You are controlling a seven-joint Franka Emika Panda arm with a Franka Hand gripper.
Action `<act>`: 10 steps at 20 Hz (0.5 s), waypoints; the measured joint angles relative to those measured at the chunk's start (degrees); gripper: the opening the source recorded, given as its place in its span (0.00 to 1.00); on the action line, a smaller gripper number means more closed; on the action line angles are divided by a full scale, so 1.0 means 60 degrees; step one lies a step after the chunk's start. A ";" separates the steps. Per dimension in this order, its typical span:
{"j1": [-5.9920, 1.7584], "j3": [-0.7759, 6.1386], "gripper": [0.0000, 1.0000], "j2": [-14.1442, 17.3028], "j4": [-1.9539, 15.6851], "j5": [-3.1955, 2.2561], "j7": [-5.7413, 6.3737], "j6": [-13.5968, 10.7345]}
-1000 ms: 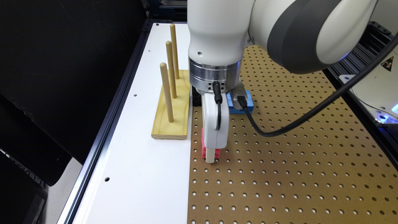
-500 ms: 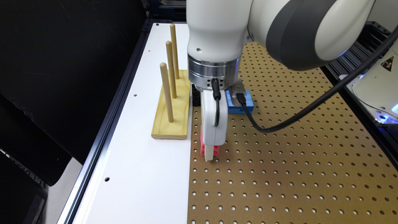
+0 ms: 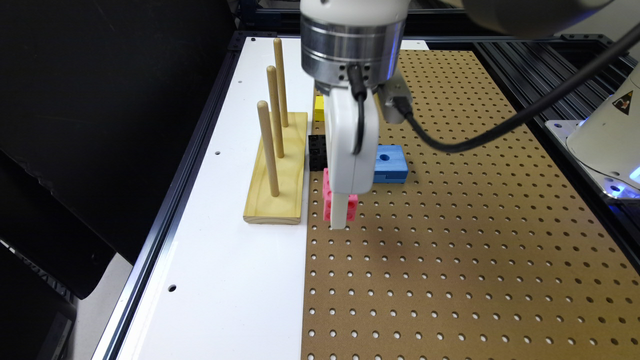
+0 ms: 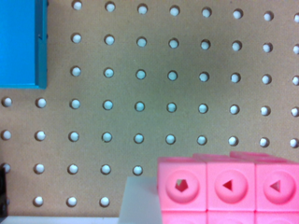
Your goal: Pick up pink block.
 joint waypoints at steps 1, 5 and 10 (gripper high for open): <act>-0.0001 0.0003 0.00 -0.0026 0.0002 0.0000 0.0004 -0.0003; -0.0002 0.0026 0.00 -0.0468 0.0006 0.0006 0.0032 -0.0371; -0.0003 0.0050 0.00 -0.0696 0.0011 0.0010 0.0049 -0.0598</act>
